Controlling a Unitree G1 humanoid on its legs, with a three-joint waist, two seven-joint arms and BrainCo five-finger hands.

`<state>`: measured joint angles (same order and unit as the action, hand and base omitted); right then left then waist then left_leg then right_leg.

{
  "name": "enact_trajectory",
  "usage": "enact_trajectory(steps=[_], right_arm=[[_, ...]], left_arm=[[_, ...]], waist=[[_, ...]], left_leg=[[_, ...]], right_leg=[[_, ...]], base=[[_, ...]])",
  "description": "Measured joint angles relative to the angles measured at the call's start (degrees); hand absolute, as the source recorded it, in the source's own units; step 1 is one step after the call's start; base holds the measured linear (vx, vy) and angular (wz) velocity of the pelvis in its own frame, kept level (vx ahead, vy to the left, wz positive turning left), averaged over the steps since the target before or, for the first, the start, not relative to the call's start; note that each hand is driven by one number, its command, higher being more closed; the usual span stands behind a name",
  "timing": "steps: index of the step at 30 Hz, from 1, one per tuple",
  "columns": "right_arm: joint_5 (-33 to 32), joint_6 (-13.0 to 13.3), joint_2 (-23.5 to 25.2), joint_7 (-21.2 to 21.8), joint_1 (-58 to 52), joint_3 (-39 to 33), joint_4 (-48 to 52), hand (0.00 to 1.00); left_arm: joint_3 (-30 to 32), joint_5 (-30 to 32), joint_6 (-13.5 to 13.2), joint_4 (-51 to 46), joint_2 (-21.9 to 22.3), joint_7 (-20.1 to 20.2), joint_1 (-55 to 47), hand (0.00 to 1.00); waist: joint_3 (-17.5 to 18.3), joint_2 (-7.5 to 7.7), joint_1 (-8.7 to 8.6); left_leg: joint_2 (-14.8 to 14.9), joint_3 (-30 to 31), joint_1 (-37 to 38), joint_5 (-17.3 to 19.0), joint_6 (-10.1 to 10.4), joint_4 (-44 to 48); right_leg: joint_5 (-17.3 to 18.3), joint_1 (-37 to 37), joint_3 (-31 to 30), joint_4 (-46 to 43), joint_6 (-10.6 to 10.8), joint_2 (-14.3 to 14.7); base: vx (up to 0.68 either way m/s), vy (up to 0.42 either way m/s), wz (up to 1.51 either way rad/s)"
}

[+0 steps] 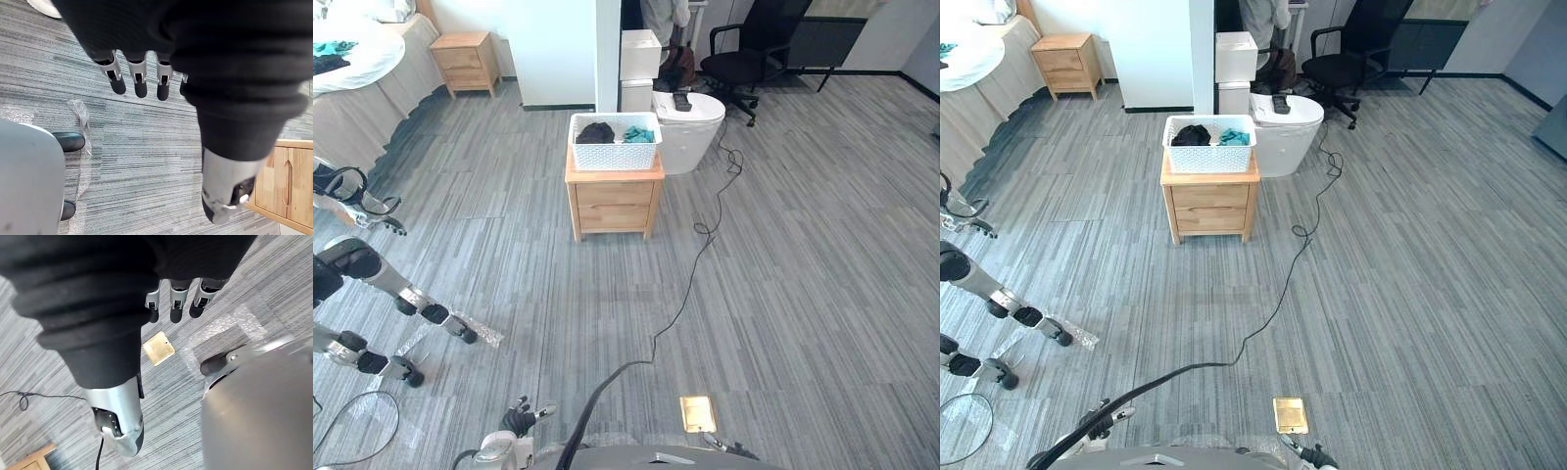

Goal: Pick up the laundry basket with both hands and put the clothes into the washing machine.

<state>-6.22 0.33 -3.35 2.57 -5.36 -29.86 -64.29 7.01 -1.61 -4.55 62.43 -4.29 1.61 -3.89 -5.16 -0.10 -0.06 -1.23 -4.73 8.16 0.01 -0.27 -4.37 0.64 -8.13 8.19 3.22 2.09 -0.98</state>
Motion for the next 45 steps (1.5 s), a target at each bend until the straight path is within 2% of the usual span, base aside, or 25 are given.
enact_trajectory(steps=[10,39,45], right_arm=[[2.1,-0.5,-0.2,0.5,0.5,-2.3,-1.9,0.00],[2.1,-0.7,-0.2,0.6,0.7,-3.0,-1.9,0.00],[2.1,-0.8,-0.3,0.7,1.9,-2.2,-1.9,0.00]], left_arm=[[3.1,0.7,0.7,1.1,-0.3,-0.5,0.1,0.00],[3.0,0.8,1.0,1.3,-0.7,-1.1,0.1,0.00],[3.0,0.8,1.9,1.8,-1.7,-1.2,-0.3,0.00]], waist=[[-0.1,0.10,0.04],[-0.1,0.19,0.01],[-0.4,0.39,0.30]], left_leg=[[0.0,0.2,0.0,0.0,0.0,0.0],[0.0,0.0,-0.1,0.0,0.0,0.0],[0.2,-2.6,-0.7,0.4,0.0,0.0]], right_leg=[[0.1,-0.2,0.3,0.1,0.1,0.0],[0.1,0.1,0.2,0.1,0.2,0.0],[0.0,1.8,-2.4,0.0,0.2,0.2]], base=[[-0.01,-0.004,0.00],[-0.01,-0.004,0.00],[-0.01,-0.003,-0.21]])
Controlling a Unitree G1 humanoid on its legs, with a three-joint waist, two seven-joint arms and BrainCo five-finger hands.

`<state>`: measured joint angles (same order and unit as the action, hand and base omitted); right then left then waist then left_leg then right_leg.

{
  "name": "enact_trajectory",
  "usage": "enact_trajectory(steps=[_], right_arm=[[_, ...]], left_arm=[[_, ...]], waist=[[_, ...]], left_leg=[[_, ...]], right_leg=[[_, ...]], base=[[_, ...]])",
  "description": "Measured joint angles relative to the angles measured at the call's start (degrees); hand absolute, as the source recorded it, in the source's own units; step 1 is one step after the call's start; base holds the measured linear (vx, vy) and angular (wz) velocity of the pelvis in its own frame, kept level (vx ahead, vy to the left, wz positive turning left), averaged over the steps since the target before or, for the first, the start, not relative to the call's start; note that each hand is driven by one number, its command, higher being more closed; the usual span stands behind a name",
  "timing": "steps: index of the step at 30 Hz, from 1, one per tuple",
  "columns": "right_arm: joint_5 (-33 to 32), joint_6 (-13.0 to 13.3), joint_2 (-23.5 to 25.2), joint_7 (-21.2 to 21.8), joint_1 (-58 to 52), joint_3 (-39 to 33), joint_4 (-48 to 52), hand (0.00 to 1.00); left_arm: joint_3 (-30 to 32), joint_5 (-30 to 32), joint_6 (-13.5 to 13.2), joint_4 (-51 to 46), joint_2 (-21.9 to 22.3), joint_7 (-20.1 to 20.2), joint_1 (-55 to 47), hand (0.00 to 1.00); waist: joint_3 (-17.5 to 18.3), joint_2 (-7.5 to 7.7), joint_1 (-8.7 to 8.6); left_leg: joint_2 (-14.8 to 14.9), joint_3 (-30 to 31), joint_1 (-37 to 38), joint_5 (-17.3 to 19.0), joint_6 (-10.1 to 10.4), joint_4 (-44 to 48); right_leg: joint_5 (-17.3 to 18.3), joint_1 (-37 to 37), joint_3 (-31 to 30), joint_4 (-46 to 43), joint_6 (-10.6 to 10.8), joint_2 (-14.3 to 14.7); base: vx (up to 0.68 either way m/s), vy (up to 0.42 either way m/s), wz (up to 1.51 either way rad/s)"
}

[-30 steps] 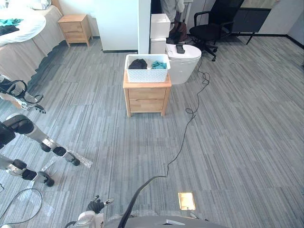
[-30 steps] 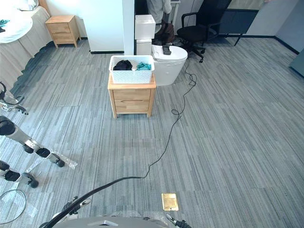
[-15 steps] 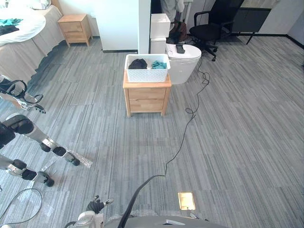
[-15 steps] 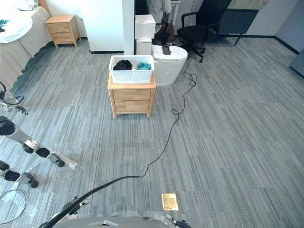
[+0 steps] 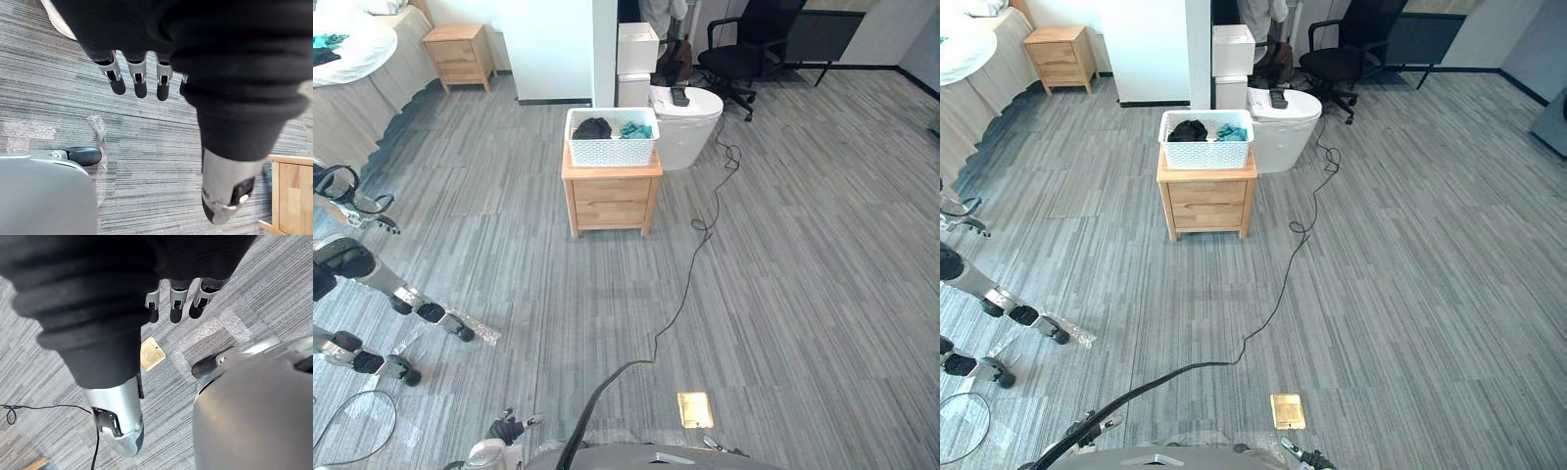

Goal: Pick up the laundry basket with both hands and put the clothes into the washing machine.

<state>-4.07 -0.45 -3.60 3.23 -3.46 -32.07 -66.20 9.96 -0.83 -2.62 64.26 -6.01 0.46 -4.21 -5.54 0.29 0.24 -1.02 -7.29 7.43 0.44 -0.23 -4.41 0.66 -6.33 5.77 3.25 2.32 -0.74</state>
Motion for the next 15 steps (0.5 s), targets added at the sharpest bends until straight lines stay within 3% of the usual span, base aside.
enact_trajectory(steps=[2,4,6,7,10,12,13,15], right_arm=[[0.0,0.0,-0.2,0.0,1.1,0.2,0.0,0.00],[0.0,-0.1,-0.4,0.0,1.6,0.1,0.0,0.00],[-0.1,0.0,-0.4,0.0,1.6,0.1,0.1,0.00],[-0.2,0.0,-0.4,0.1,0.9,-0.2,0.1,0.00],[-1.4,0.3,0.1,0.5,0.8,-0.3,2.5,0.00],[-2.5,0.2,0.2,0.5,0.6,-0.4,2.2,0.00],[-2.8,0.3,0.5,0.5,0.2,-0.7,2.2,0.00],[-3.5,0.2,1.0,0.5,0.3,-0.9,2.0,0.00]], left_arm=[[-0.1,0.0,0.2,0.0,0.0,0.0,0.0,0.00],[-1.0,-0.1,0.2,-0.1,-0.3,0.0,0.3,0.00],[-1.8,-0.1,0.2,-0.1,-0.8,0.0,0.4,0.00],[-2.4,-0.2,0.2,-0.1,-0.8,0.0,0.6,0.00],[-2.0,-1.4,0.3,-0.1,-0.7,0.1,1.1,0.00],[-1.9,-2.2,0.4,-0.1,-0.8,0.0,1.2,0.00],[-1.6,-2.6,0.4,-0.1,-0.7,0.0,1.3,0.00],[-1.6,-2.5,0.4,-0.1,-0.5,0.0,2.7,0.00]], waist=[[-0.6,-0.22,0.11],[-1.3,-0.32,-0.10],[-2.2,0.03,-0.15],[-2.6,-0.08,0.05],[-5.1,-0.32,-0.37],[-5.4,-0.07,-0.25],[-5.5,-0.21,-0.59],[-5.6,-0.34,-1.51]], left_leg=[[-0.1,-0.7,-0.7,0.3,-0.3,0.1],[-0.3,-0.7,-1.8,1.8,-0.5,1.8],[-1.0,-0.6,-2.7,4.3,-1.4,4.6],[-1.4,-0.5,-3.1,5.8,-2.1,5.7],[-1.2,-0.2,-2.1,9.4,-2.5,9.4],[-0.3,-0.3,-0.7,10.6,-2.8,9.9],[0.8,0.1,0.9,11.4,-2.0,9.1],[2.4,1.5,1.9,13.2,-0.9,9.0]], right_leg=[[0.4,1.2,-0.6,-0.8,0.5,-0.1],[3.3,4.0,-0.2,-5.9,1.0,-0.8],[8.1,7.2,0.5,-14.0,3.7,-2.6],[10.0,11.3,2.4,-24.2,6.1,-4.4],[10.7,24.3,5.8,-49.3,4.1,-8.5],[12.4,27.0,8.2,-49.4,3.0,-9.3],[12.3,27.8,10.1,-43.2,2.9,-8.9],[8.5,28.6,10.9,-28.8,2.4,-7.6]], base=[[-0.01,-0.001,-0.18],[0.01,0.007,-0.02],[0.04,0.026,0.05],[0.04,0.028,-0.04],[0.16,0.049,-0.02],[0.24,0.006,-0.06],[0.35,-0.034,0.13],[0.41,-0.092,0.36]])
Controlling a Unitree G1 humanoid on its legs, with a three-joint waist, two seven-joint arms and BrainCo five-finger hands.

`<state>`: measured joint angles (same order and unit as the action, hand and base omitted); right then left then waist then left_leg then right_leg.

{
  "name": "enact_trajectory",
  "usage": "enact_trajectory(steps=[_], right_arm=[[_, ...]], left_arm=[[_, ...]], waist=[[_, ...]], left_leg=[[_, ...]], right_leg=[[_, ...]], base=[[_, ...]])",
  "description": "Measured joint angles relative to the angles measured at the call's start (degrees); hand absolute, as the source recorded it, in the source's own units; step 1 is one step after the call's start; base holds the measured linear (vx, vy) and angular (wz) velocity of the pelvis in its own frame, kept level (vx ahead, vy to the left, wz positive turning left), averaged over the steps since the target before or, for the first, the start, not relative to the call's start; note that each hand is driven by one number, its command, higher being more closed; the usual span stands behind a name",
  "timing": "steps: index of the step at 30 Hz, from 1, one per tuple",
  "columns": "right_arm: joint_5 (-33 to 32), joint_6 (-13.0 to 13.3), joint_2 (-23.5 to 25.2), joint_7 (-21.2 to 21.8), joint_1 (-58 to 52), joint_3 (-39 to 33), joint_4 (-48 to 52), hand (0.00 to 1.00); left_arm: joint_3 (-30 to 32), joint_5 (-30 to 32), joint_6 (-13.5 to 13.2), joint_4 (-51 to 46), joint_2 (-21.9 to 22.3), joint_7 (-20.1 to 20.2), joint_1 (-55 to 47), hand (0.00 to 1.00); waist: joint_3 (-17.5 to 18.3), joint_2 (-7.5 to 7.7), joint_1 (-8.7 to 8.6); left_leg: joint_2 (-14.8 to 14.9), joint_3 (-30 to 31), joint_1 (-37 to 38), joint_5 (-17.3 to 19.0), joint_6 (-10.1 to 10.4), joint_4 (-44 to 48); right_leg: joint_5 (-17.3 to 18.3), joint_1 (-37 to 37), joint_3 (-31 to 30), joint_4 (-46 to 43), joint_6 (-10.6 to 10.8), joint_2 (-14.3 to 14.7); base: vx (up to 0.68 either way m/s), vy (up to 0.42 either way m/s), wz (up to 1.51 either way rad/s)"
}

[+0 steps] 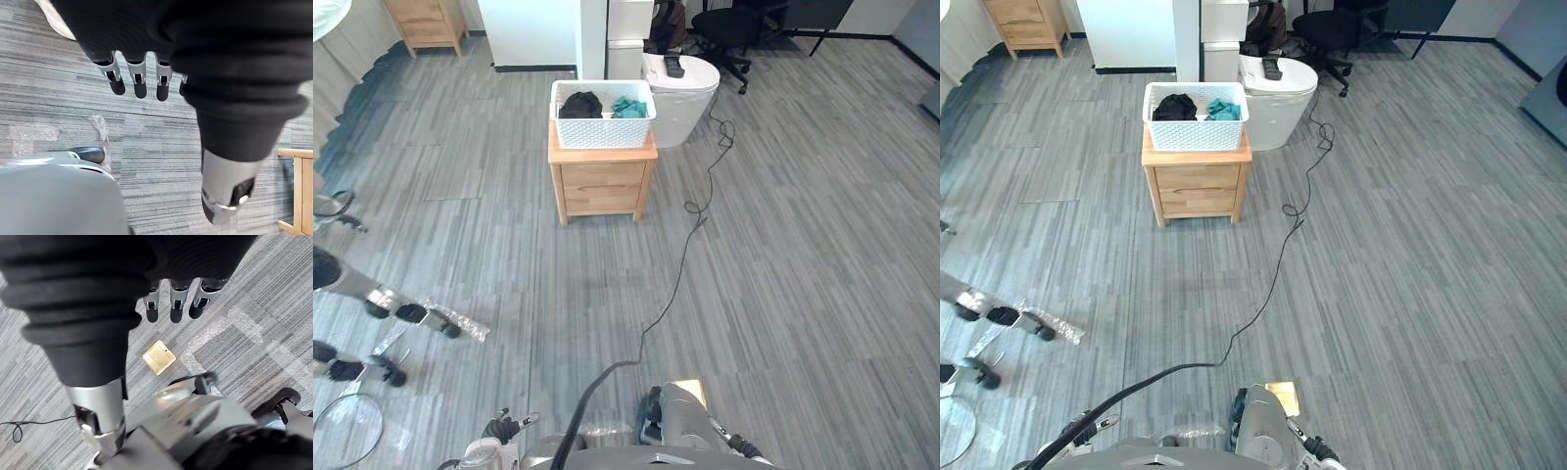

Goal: Pick up the laundry basket with both hands and put the clothes into the washing machine.

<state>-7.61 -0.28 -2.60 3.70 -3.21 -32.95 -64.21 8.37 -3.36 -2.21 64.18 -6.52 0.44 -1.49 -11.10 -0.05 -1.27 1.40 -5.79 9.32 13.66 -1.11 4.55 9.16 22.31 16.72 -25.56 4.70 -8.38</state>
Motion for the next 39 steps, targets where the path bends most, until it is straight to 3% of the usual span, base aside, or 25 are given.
enact_trajectory(steps=[2,3,5,6,8,9,11,12,15,17,18,19,20,21,22,23,24,25,26,28,30,32,35,36,39], right_arm=[[0.0,-0.3,0.0,0.0,-0.6,-2.5,-2.1,0.00],[0.0,-1.1,0.5,0.0,-1.2,-4.9,-2.3,0.00],[-0.7,-1.3,0.0,0.0,-2.2,-9.5,-2.0,0.00],[-1.0,-1.3,0.1,0.0,-1.6,-11.9,-2.0,0.00],[-1.1,-1.5,0.5,0.0,-0.8,-15.6,-0.9,0.00],[-1.1,-1.5,1.2,0.0,-0.7,-14.7,1.1,0.00],[-1.4,-1.4,0.9,0.0,0.2,-11.8,2.5,0.00],[-2.1,-1.4,-0.2,-0.2,1.5,-8.5,2.6,0.00],[-2.9,-0.8,-0.5,-0.7,4.2,-5.1,3.7,0.00],[-3.8,-0.5,-1.6,-0.8,7.2,-1.8,4.8,0.00],[-3.8,0.1,-2.4,-0.9,7.4,-1.6,5.0,0.00],[-3.9,0.4,-2.6,-1.2,7.1,-1.8,5.0,0.00],[-4.1,0.4,-2.9,-1.3,5.6,-1.3,4.8,0.00],[-4.0,0.1,-2.3,-1.3,5.3,0.1,4.5,0.00],[-4.0,0.1,-1.8,-1.2,4.2,1.5,4.1,0.00],[-4.0,0.2,-1.5,-1.2,3.9,1.5,3.8,0.00],[-4.2,0.3,-1.1,-1.2,3.7,0.8,1.9,0.00],[-4.2,0.2,-0.8,-1.2,3.3,0.6,0.6,0.00],[-4.3,0.1,-0.3,-1.1,2.8,0.2,0.1,0.00],[-4.2,0.0,0.6,-0.4,1.6,0.1,0.3,0.00],[-4.2,0.0,0.8,-0.1,1.0,-2.3,0.5,0.00],[-4.3,0.0,1.5,-0.1,0.6,-4.2,0.8,0.00],[-4.3,-0.2,2.7,-0.1,-0.8,-6.1,0.7,0.00],[-4.4,-0.3,3.0,-0.1,-1.4,-6.1,0.7,0.00],[-4.8,-0.3,2.2,-0.5,-2.9,-6.7,1.2,0.00]], left_arm=[[0.8,0.1,0.0,0.0,1.0,0.1,1.7,0.00],[2.2,0.1,0.0,0.1,1.8,0.2,2.3,0.00],[4.9,0.2,0.0,0.1,4.0,0.7,1.3,0.00],[6.8,0.3,0.0,-0.1,4.7,1.1,1.4,0.00],[11.1,0.2,0.5,-1.0,6.3,1.2,1.4,0.00],[12.3,-0.1,1.0,-1.7,6.5,1.2,0.5,0.00],[12.3,-1.3,1.1,-3.9,6.5,1.4,0.4,0.00],[10.9,-1.7,0.9,-5.9,5.9,1.6,0.6,0.00],[9.9,-3.7,0.3,-8.5,5.5,1.4,0.8,0.00],[8.9,-6.1,-0.2,-9.4,5.4,1.1,0.9,0.00],[7.9,-6.1,-0.2,-8.7,5.5,0.8,0.6,0.00],[7.3,-6.1,-0.2,-8.2,5.6,0.8,0.3,0.00],[7.0,-6.0,-0.2,-6.6,5.1,0.8,-0.2,0.00],[7.3,-6.0,-0.1,-5.8,4.1,0.7,-0.7,0.00],[7.1,-6.0,-0.2,-4.8,2.7,0.7,-1.0,0.00],[6.9,-5.9,-0.1,-4.4,1.9,0.7,-1.0,0.00],[6.1,-5.9,-0.1,-3.5,0.4,0.7,-0.4,0.00],[5.4,-5.9,0.1,-2.4,0.0,0.7,0.0,0.00],[5.2,-5.7,0.4,-2.2,-0.2,0.6,0.0,0.00],[5.7,-5.5,0.4,-2.7,0.2,0.6,0.0,0.00],[8.1,-5.5,0.4,-3.0,1.4,0.4,0.4,0.00],[11.5,-5.6,0.3,-3.5,2.5,0.0,0.9,0.00],[15.6,-5.9,0.4,-3.4,3.8,-0.1,-0.4,0.00],[16.7,-5.8,0.4,-3.4,3.8,-0.1,-0.9,0.00],[20.5,-6.0,0.6,-2.7,7.1,-0.2,-2.2,0.00]], waist=[[-0.3,0.00,-0.74],[-0.6,0.02,-0.83],[0.5,-2.96,-2.50],[0.3,-3.35,-2.40],[-0.5,-5.15,-1.44],[-0.9,-5.45,-0.63],[-1.8,-5.02,1.33],[-2.8,-3.41,1.88],[-2.9,-1.64,3.44],[-2.9,-1.73,4.90],[-2.3,-2.83,4.54],[-2.0,-3.39,4.58],[-1.1,-4.08,4.83],[0.5,-2.79,4.86],[1.9,-0.32,4.21],[2.2,0.81,3.68],[2.0,2.74,3.21],[2.0,3.40,2.87],[1.8,3.14,2.29],[1.3,1.99,2.45],[1.3,0.70,2.62],[1.6,1.06,3.13],[3.0,2.76,3.59],[3.5,3.59,3.62],[5.8,1.11,4.05]], left_leg=[[1.1,2.4,2.7,2.2,1.7,-1.6],[2.0,3.5,4.5,4.5,2.1,-1.7],[6.7,5.0,5.9,6.4,3.0,0.8],[8.0,4.9,3.5,6.2,3.0,8.0],[12.0,4.4,-4.3,0.2,1.8,29.8],[13.8,5.1,-10.5,-7.5,2.3,44.9],[13.9,4.9,-17.4,-6.7,3.1,61.5],[13.0,2.4,-22.2,-4.8,3.7,65.6],[12.7,-3.5,-29.7,-2.6,3.6,58.2],[11.9,-6.8,-33.3,-2.9,4.3,38.0],[11.2,-9.2,-32.0,-6.2,4.5,22.4],[10.8,-10.1,-31.2,-8.0,4.2,15.6],[9.2,-7.8,-30.4,-13.9,3.1,10.5],[7.1,-6.5,-29.7,-18.6,1.4,11.2],[4.9,-7.0,-29.3,-17.9,0.2,11.1],[3.9,-7.3,-28.5,-17.2,-0.5,11.2],[2.2,-8.2,-25.9,-15.6,-0.9,11.3],[1.6,-8.2,-23.7,-14.3,-1.7,11.4],[1.2,-7.4,-20.0,-13.2,-2.1,11.0],[1.3,-6.9,-14.1,-13.1,-2.2,8.5],[1.8,-6.8,-8.3,-12.4,-1.1,3.5],[2.4,-6.6,-7.2,-10.1,0.2,2.8],[2.7,-5.2,-7.4,-7.5,2.7,4.0],[2.7,-5.0,-7.4,-7.4,3.2,4.2],[5.5,-3.2,-7.2,-8.4,6.9,2.0]], right_leg=[[-8.3,0.0,-0.4,16.3,1.0,0.0],[-10.3,0.3,-1.3,17.6,1.0,-0.5],[-13.3,1.9,-1.5,8.5,-2.7,2.3],[-12.7,1.8,-0.9,5.3,-4.6,3.0],[-8.1,-2.1,1.1,3.4,-6.4,5.3],[-4.9,-5.6,0.9,3.2,-7.5,6.9],[-2.0,-13.0,-0.6,4.5,-7.8,9.0],[-1.3,-19.2,-1.9,7.3,-7.6,9.1],[-1.1,-26.4,-4.3,12.4,-7.2,8.7],[1.3,-32.1,-6.8,17.4,-4.0,7.5],[2.3,-34.7,-6.9,19.4,-2.7,7.2],[2.9,-36.2,-7.1,20.0,-1.7,7.2],[6.0,-39.8,-9.1,19.2,0.8,6.4],[7.0,-39.2,-11.1,15.8,0.6,4.6],[6.8,-35.1,-13.2,7.3,0.2,2.0],[5.7,-32.6,-13.9,1.9,0.4,0.9],[1.0,-28.2,-16.2,-9.7,2.9,-0.7],[-0.8,-25.6,-17.9,-17.9,5.7,-1.2],[-0.7,-22.9,-17.5,-25.7,5.9,-1.3],[2.3,-19.9,-15.1,-29.5,4.1,-1.7],[5.1,-17.7,-9.3,-22.2,2.2,-3.8],[5.1,-16.2,-6.3,-9.6,2.0,-5.4],[-6.6,-16.9,-6.1,7.3,1.0,-5.4],[-6.1,-17.8,-5.3,8.7,2.1,-5.4],[-4.1,-20.5,-0.6,13.9,2.7,-2.6]], base=[[0.57,-0.223,0.63],[0.55,-0.262,0.63],[0.66,-0.304,0.70],[0.86,-0.422,0.55],[0.72,-0.390,0.09],[0.72,-0.341,-0.25],[0.70,-0.280,-0.33],[0.62,-0.187,-0.19],[0.60,-0.128,-0.45],[0.63,0.028,-0.78],[0.59,0.099,-0.50],[0.85,0.323,-0.46],[0.73,0.337,-0.57],[0.89,0.451,-0.58],[0.65,0.349,-0.27],[0.66,0.356,0.07],[0.64,0.314,0.19],[0.59,0.240,0.28],[0.65,0.224,0.24],[0.43,0.108,0.10],[0.28,0.017,0.05],[0.15,-0.074,0.07],[0.18,-0.247,0.20],[0.23,-0.337,0.20],[0.22,-0.286,0.29]])
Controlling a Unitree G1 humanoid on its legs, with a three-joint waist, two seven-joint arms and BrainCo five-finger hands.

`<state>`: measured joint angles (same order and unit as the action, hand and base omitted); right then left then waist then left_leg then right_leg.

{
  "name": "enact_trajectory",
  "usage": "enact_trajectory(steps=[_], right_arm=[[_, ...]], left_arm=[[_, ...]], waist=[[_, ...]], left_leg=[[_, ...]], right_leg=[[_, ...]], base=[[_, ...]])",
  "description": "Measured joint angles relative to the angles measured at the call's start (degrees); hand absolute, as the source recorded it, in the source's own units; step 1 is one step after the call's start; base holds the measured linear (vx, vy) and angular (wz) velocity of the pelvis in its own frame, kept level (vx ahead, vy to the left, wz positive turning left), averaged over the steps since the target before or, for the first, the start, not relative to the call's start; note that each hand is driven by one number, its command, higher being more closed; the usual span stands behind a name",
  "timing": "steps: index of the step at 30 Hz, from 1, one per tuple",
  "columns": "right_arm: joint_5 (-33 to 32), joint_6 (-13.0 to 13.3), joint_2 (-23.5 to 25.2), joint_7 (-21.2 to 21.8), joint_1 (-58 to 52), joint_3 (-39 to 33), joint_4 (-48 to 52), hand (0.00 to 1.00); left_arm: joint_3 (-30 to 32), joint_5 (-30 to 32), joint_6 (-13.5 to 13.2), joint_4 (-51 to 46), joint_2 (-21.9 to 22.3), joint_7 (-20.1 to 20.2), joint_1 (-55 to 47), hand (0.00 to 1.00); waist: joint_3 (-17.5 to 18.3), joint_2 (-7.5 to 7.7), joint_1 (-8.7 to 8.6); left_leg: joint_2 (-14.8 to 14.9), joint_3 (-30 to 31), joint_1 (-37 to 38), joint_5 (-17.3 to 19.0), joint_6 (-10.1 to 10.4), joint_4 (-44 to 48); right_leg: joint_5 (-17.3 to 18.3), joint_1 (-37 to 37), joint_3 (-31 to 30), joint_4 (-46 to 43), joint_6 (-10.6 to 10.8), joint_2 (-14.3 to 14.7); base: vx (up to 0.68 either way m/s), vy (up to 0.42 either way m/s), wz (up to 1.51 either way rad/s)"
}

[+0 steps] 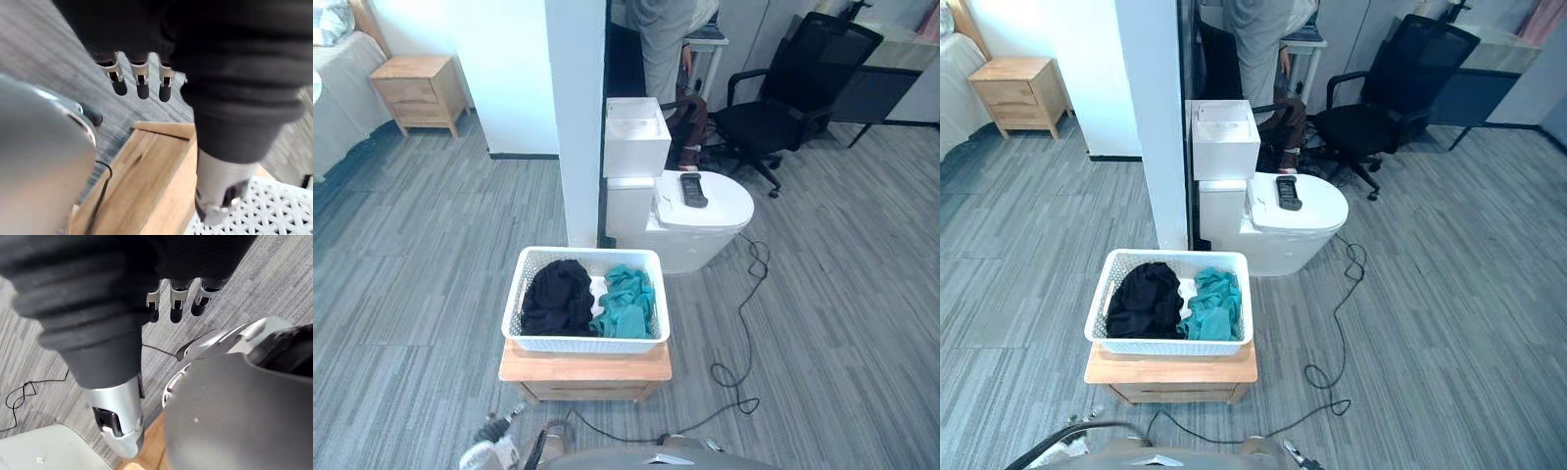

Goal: Pick up the laundry basket with both hands and put the clothes into the washing machine.

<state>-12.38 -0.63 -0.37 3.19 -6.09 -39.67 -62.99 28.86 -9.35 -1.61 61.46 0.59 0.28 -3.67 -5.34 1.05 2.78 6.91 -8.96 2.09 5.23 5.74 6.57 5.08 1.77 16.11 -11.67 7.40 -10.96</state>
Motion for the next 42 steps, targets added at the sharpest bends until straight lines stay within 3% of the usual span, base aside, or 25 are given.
enact_trajectory(steps=[2,4,7,10,13,16,18,19,25,33,38,42], right_arm=[[-1.6,0.1,-1.1,-0.2,-0.4,-2.1,2.7,0.00],[-4.1,0.1,-0.7,-0.8,-0.4,-2.6,7.3,0.00],[-7.6,0.4,0.7,-2.7,-1.5,-0.9,21.4,0.00],[-8.7,1.1,1.5,-5.3,-3.2,-1.6,35.9,0.00],[-8.2,1.7,2.4,-8.3,-4.5,-4.5,47.4,0.00],[-7.5,2.1,2.0,-9.7,-4.3,-4.7,53.9,0.00],[-7.3,2.1,1.7,-10.0,-3.1,-4.1,54.9,0.00],[-6.0,2.1,1.3,-10.0,-2.5,-2.7,54.9,0.00],[-3.0,0.2,-8.5,-7.7,5.0,10.9,41.9,0.00],[-1.4,-2.0,-13.7,-3.3,15.4,23.6,35.6,0.00],[-0.4,-2.8,-13.7,-0.6,20.3,32.5,34.6,0.00],[1.6,-3.3,-13.7,0.0,25.6,35.4,33.4,0.00]], left_arm=[[2.4,0.0,0.2,0.1,2.2,0.2,-0.8,0.00],[4.0,-0.1,0.3,0.1,2.3,0.2,-1.7,0.00],[5.4,-0.7,0.4,-0.6,2.1,0.1,-2.4,0.00],[5.1,-4.9,0.4,-8.1,1.9,-1.2,-4.9,0.00],[4.7,-9.9,0.4,-21.9,0.1,-2.6,-7.3,0.00],[4.3,-10.8,-0.9,-33.5,-1.6,-3.9,-8.2,0.00],[3.2,-10.7,-1.5,-37.8,-3.2,-4.9,-7.5,0.00],[2.0,-10.7,-1.9,-39.0,-4.0,-5.4,-6.3,0.00],[-7.9,-7.9,-2.2,-39.6,-8.0,-7.1,-2.3,0.00],[-16.0,-4.4,-1.7,-39.2,-11.5,-7.4,5.4,0.00],[-20.1,-3.6,-0.7,-35.8,-11.9,-7.7,10.3,0.00],[-22.2,-1.8,0.0,-33.2,-11.9,-8.0,14.6,0.00]], waist=[[1.5,-2.29,0.01],[1.8,-2.76,-0.09],[2.3,-2.11,0.02],[3.2,-0.84,0.15],[4.0,0.56,0.09],[3.9,0.27,0.05],[4.1,0.34,0.02],[3.9,-0.62,0.01],[2.6,-2.46,0.24],[-2.2,-1.63,0.18],[-5.2,-1.12,0.53],[-7.0,-1.28,0.88]], left_leg=[[1.5,1.9,1.3,-1.9,1.2,-3.8],[2.0,2.4,3.3,-2.6,1.7,-6.0],[1.7,2.4,3.7,-2.7,1.8,-7.1],[0.8,3.0,3.1,-2.8,1.6,-7.7],[0.0,4.6,1.9,-2.8,1.6,-7.7],[-0.4,5.3,1.8,-2.7,1.5,-7.7],[-0.7,5.6,1.6,-2.7,1.4,-7.6],[-0.9,5.8,1.2,-2.7,1.3,-7.6],[-1.5,6.1,-0.3,-3.6,0.4,-7.7],[-2.2,5.9,-3.9,-4.3,-0.2,-6.7],[-2.4,5.9,-6.1,-4.5,-0.5,-5.6],[-2.3,5.9,-8.9,-4.6,-0.6,-3.5]], right_leg=[[-0.2,-2.5,2.4,2.8,-0.2,2.0],[-0.2,-4.7,3.5,4.6,-0.3,3.0],[-0.3,-5.3,3.6,5.9,-0.4,3.2],[-0.5,-5.6,4.1,7.2,-0.4,2.8],[-0.5,-5.8,5.9,8.0,-0.4,2.1],[-0.5,-6.2,6.5,8.2,-0.4,1.6],[-0.5,-6.2,6.6,8.1,-0.4,1.4],[-0.5,-6.0,6.6,8.2,-0.3,1.3],[-1.8,-4.4,6.7,9.1,-0.3,1.3],[-4.4,-1.8,6.3,10.9,-1.1,1.1],[-5.5,-0.2,6.0,11.2,-1.8,0.8],[-6.3,2.1,5.3,10.8,-1.9,0.9]], base=[[0.24,-0.188,0.41],[0.17,-0.107,0.24],[0.10,-0.019,0.06],[0.05,0.037,0.14],[0.06,0.038,0.27],[0.03,0.033,0.10],[-0.01,0.036,0.08],[-0.03,0.012,0.08],[-0.03,0.014,0.01],[-0.03,0.015,-0.02],[-0.04,0.016,0.00],[-0.09,0.001,-0.04]])
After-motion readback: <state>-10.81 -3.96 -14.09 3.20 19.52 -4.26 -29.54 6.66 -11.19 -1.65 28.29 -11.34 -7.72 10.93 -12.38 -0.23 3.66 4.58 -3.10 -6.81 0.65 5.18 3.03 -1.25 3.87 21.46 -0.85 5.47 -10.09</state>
